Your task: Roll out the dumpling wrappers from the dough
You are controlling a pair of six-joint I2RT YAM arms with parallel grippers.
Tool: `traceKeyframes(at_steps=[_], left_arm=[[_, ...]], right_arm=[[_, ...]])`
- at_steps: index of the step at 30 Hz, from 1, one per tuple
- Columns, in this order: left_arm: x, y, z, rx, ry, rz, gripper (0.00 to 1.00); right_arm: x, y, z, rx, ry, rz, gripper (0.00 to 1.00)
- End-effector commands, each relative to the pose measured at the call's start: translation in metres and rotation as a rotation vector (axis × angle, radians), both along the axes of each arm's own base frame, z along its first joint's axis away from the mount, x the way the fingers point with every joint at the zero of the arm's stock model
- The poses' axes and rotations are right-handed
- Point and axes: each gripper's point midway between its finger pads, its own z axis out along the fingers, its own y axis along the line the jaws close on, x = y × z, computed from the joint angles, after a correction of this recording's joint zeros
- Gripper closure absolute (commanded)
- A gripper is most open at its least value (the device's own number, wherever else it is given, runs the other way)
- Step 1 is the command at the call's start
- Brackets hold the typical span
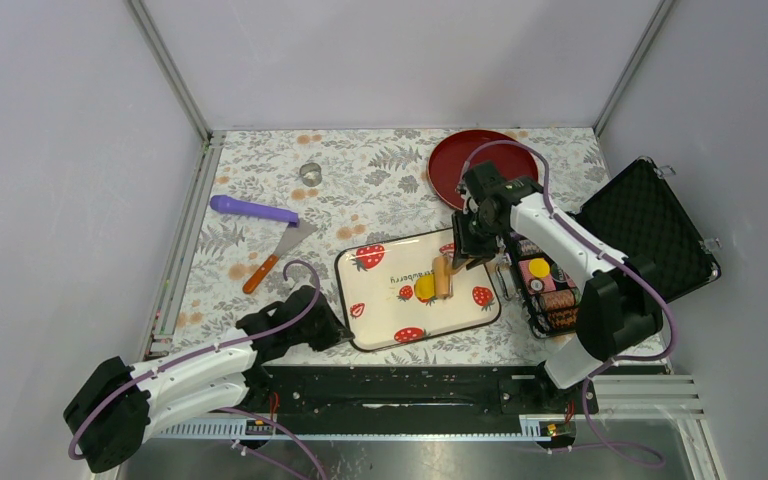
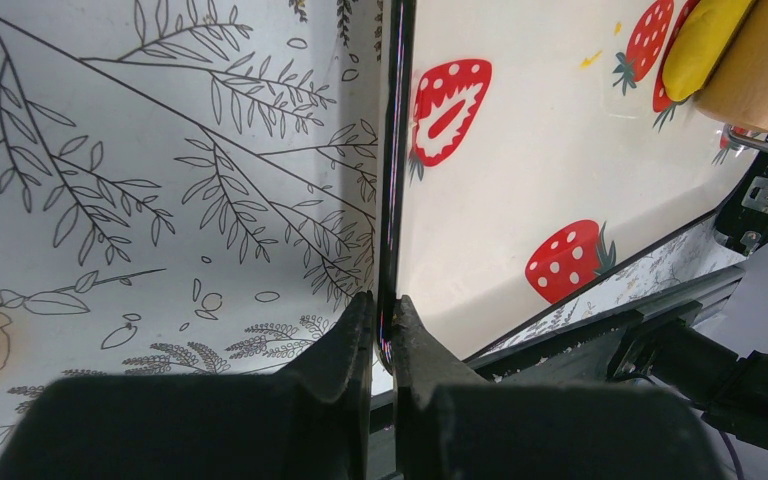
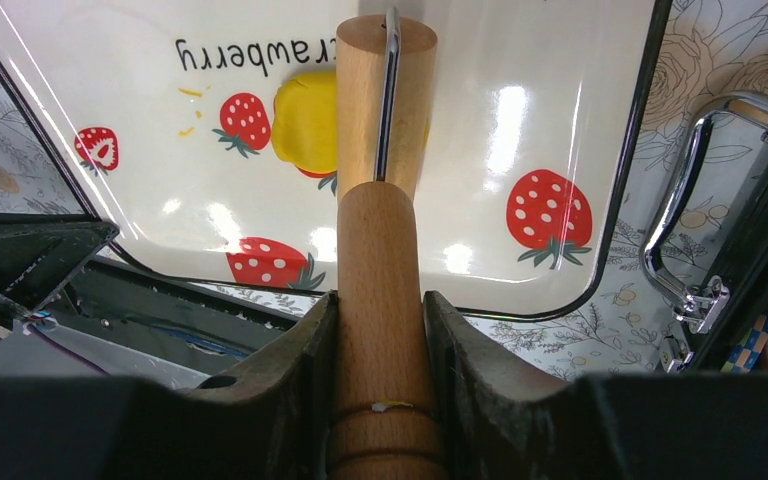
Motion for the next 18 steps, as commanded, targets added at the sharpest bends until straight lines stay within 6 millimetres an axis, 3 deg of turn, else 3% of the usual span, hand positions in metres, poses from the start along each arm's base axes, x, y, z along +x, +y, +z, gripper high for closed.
traceKeyframes(at_steps=[1, 18], left_arm=[[-0.004, 0.022, -0.018, 0.099, 0.028, 0.05, 1.0], [-0.005, 0.023, -0.018, 0.101, 0.03, 0.05, 1.0]], right_arm=[[-0.028, -0.092, -0.038, -0.43, 0.136, -0.019, 1.0], [-0.024, -0.092, -0.024, -0.383, 0.097, -0.05, 1.0]])
